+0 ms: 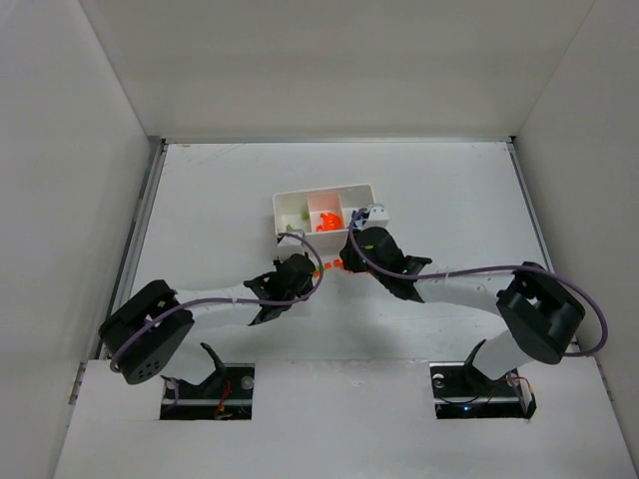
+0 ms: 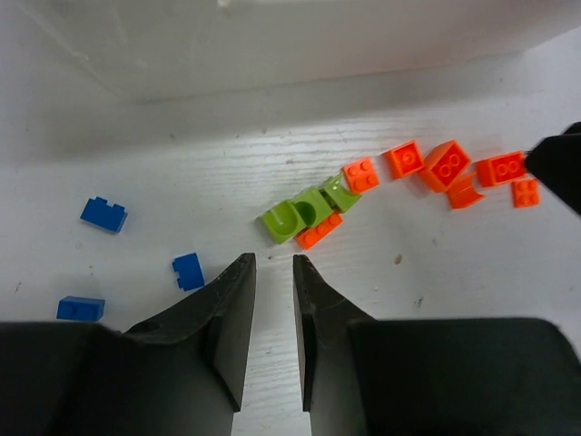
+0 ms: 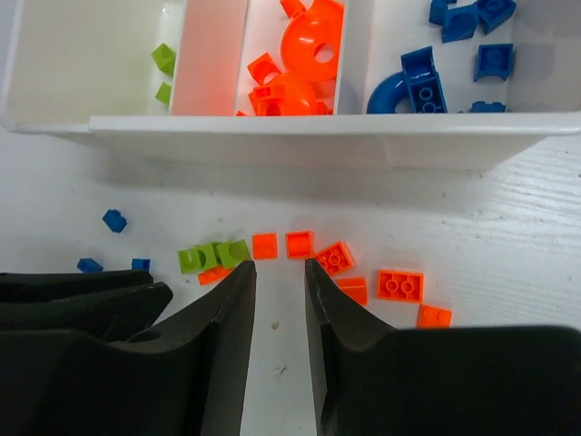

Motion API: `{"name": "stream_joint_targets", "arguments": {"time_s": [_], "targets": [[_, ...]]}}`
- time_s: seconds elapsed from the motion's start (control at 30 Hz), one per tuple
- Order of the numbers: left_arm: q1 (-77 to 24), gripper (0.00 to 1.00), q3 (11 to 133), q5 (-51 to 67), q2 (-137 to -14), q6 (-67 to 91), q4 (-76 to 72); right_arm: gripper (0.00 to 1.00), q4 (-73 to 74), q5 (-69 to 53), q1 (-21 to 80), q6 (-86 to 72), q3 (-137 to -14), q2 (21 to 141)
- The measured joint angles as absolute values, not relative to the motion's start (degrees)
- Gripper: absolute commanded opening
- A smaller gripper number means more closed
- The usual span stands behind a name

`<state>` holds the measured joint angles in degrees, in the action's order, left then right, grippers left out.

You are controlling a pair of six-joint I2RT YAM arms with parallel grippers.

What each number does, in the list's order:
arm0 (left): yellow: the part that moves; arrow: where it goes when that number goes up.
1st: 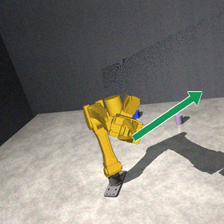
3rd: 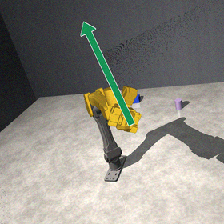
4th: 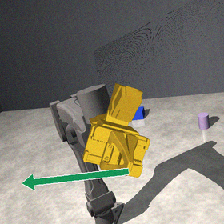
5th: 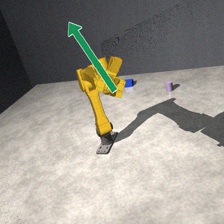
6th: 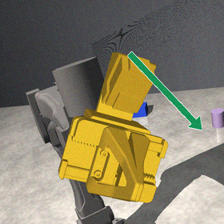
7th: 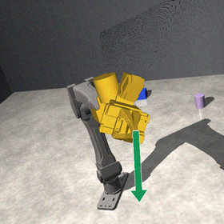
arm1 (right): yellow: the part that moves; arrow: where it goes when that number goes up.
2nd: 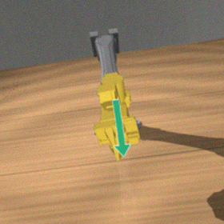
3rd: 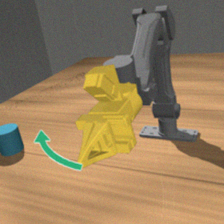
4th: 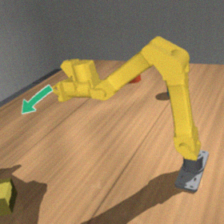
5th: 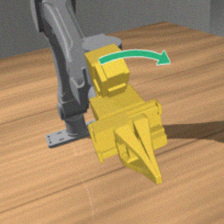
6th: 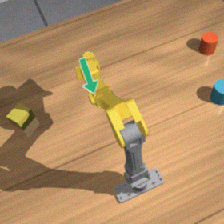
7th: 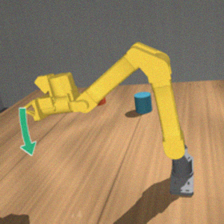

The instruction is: Sort the legos into containers by color

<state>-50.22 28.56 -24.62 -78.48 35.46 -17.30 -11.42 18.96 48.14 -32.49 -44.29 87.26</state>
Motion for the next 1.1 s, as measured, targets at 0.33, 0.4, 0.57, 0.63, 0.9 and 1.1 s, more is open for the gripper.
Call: {"name": "stream_joint_targets", "arguments": {"time_s": [0.33,0.4,0.57,0.63,0.9,1.1], "targets": [[-50.39,0.26,30.98,-24.62,-85.52,35.07,-18.61,0.34,-11.38,19.29,48.93,-34.0,-42.78,86.8],[-50.13,0.27,31.83,-24.62,-86.72,34.79,-19.44,0.35,-11.4,19.29,49.41,-34.2,-42.76,86.8],[-49.76,0.29,34.15,-24.86,-89.76,33.8,-20.99,0.37,-11.44,19.46,50.33,-34.37,-41.91,86.67],[-49.76,0.29,34.65,-25.21,-90.5,33.43,-21.41,0.37,-11.38,19.53,50.33,-34.48,-41.17,86.32],[-49.76,0.29,35.44,-26.46,-91.68,32.95,-21.89,0.38,-11.27,19.77,50.33,-34.87,-39.13,84.01],[-49.78,0.13,35.86,-27.68,-92.4,32.32,-22.17,0.39,-11.16,19.79,50.35,-35.07,-38.44,84.01]]}}
